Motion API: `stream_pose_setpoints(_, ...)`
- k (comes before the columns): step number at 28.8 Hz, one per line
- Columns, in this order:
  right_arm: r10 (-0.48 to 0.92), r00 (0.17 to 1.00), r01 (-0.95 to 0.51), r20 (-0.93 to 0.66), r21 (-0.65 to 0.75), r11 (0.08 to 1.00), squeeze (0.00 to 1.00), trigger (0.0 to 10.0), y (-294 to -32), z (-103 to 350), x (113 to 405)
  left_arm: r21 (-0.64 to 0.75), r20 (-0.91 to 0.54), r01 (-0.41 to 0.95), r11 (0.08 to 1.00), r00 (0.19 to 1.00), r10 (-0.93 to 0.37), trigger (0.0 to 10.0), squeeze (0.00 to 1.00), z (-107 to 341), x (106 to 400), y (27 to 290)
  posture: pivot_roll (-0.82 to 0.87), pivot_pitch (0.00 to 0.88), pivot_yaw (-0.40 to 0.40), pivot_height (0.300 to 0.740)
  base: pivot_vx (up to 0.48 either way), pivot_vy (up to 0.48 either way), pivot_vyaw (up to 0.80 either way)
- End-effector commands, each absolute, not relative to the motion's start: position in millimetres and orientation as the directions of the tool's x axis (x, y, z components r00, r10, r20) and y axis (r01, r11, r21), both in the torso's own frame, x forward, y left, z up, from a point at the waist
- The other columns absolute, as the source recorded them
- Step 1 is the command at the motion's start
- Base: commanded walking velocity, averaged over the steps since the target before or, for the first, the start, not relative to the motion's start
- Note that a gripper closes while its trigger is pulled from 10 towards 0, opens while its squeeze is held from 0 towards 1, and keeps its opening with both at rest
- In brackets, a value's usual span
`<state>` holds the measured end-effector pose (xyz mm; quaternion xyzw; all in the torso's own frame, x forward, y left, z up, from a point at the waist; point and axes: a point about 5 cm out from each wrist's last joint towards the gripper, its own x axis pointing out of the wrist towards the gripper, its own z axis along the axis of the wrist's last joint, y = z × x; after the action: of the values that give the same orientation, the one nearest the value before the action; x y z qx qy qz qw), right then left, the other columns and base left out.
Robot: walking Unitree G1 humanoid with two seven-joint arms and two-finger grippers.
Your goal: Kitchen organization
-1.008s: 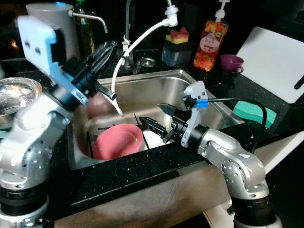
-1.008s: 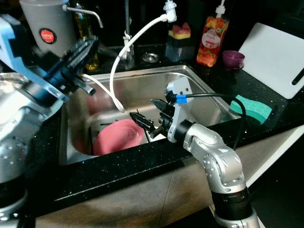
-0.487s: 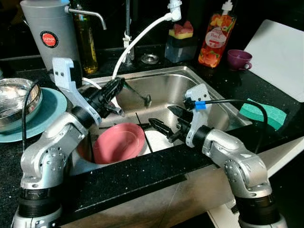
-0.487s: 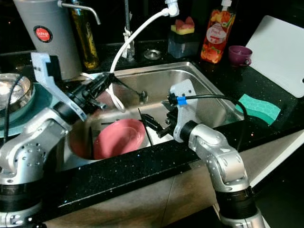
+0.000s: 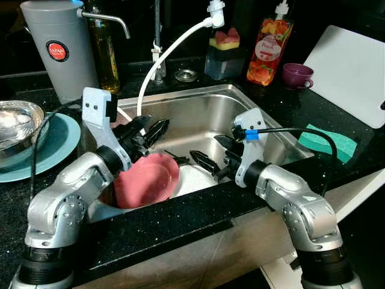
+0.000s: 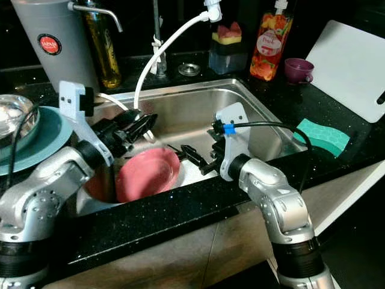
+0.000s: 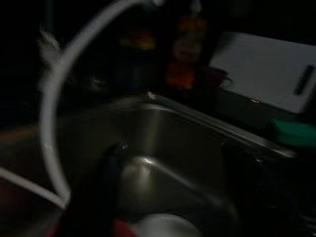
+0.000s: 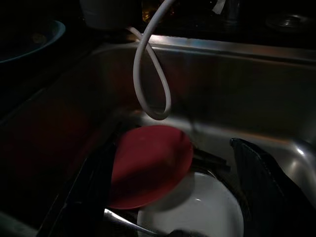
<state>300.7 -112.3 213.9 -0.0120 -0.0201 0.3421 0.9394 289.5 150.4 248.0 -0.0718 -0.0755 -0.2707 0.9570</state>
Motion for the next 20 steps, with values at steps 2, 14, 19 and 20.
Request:
stream_pose_setpoints(2,0.636,0.77,-0.635,0.045,-0.04,0.772,0.0,10.0,-113.1,216.2,303.1,-0.009,0.22,0.482,0.876,0.856,-0.468,10.0,1.0,261.8,287.3,152.2,0.09,0.0,-0.052,0.74,0.0,0.0,0.0)
stream_pose_setpoints(14,0.636,0.767,-0.638,0.08,-0.004,0.77,0.0,10.0,-113.2,219.8,307.2,0.463,0.419,0.054,0.885,0.866,-0.272,10.0,0.0,323.8,258.4,178.9,0.12,0.0,-0.061,0.74,0.0,0.0,0.73)
stream_pose_setpoints(19,0.64,0.764,-0.642,0.08,-0.006,0.767,0.0,10.0,-112.6,218.9,308.3,0.512,0.443,-0.049,0.858,0.871,-0.214,10.0,0.0,329.4,251.5,191.9,0.13,0.0,-0.063,0.74,0.0,0.0,0.79)
stream_pose_setpoints(20,0.642,0.763,-0.643,0.08,-0.007,0.765,0.0,10.0,-112.4,218.7,308.6,0.515,0.444,-0.064,0.855,0.873,-0.202,10.0,0.0,328.4,250.7,194.1,0.13,0.0,-0.064,0.74,0.0,0.0,0.79)
